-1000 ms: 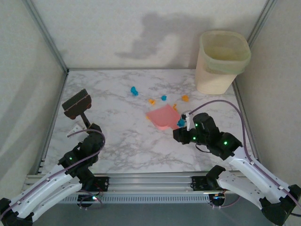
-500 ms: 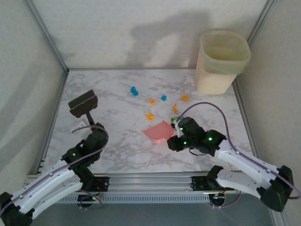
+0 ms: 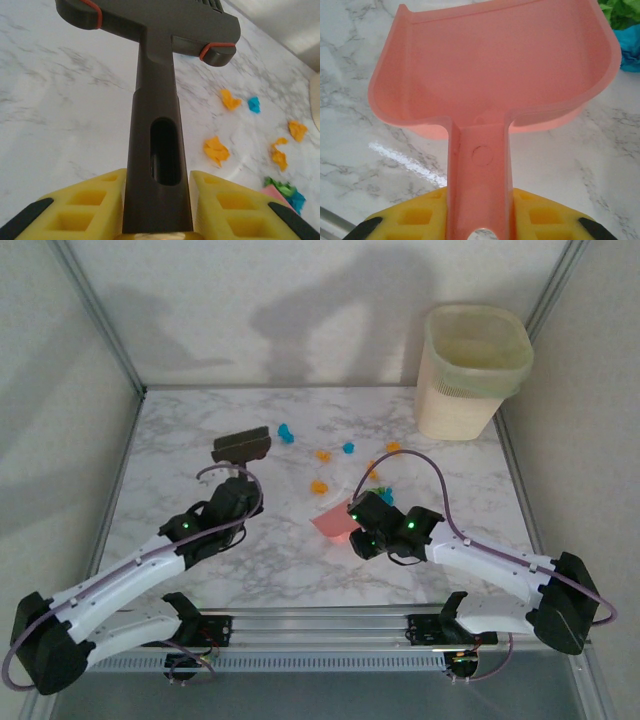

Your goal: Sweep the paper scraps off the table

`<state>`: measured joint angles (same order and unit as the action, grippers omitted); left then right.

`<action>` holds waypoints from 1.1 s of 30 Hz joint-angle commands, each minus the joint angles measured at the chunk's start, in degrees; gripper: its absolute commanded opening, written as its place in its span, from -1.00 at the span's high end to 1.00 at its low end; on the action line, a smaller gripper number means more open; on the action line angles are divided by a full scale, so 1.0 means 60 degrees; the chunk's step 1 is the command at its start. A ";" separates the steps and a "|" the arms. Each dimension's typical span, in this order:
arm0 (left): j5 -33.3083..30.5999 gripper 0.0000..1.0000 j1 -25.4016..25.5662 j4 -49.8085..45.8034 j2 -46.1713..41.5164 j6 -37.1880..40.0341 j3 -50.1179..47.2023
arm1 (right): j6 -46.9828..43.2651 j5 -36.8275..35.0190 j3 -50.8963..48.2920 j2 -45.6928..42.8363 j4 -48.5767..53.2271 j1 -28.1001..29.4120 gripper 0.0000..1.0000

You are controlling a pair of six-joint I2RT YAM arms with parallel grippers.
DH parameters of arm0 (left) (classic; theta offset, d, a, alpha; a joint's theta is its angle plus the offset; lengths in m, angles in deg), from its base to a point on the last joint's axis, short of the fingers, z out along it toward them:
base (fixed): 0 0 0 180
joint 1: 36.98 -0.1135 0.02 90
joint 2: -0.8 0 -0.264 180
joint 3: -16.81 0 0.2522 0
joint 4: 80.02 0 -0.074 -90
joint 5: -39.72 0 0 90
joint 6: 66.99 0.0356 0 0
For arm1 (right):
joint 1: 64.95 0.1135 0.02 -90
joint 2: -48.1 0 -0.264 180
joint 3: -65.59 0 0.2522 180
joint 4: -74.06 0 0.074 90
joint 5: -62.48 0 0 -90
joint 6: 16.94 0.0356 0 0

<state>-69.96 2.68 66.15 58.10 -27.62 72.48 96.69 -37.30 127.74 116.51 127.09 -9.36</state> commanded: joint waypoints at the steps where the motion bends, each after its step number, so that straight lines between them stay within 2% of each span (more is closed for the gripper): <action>1: 0.1150 1.00 0.0084 0.0674 0.0561 0.0435 0.0600 | 0.0224 -0.0336 -0.0416 -0.0047 -0.0553 0.0096 1.00; 4: 0.2030 1.00 0.0120 0.0906 0.1419 0.0538 0.1064 | 0.0280 -0.0163 -0.0697 0.0036 -0.0858 0.0084 1.00; 10: 0.2486 1.00 0.0299 0.0768 0.2716 0.0566 0.2035 | 0.0253 0.0221 -0.1200 0.0244 -0.1508 0.0091 1.00; 18: 0.4094 1.00 0.0403 0.0054 0.4218 0.0761 0.3129 | -0.0379 0.0608 -0.1116 0.1471 -0.1887 -0.0439 1.00; 26: 0.4005 1.00 0.0568 -0.0574 0.4509 0.0712 0.3415 | -0.0344 0.0965 -0.1354 0.2089 -0.2763 -0.0684 1.00; 33: 0.4513 1.00 0.0666 -0.1026 0.4801 0.0845 0.3657 | -0.0138 0.0902 -0.1675 0.2196 -0.3210 -0.0749 1.00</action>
<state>-44.61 5.83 61.64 86.08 -24.04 92.18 95.14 -32.80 119.28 128.53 106.65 -13.42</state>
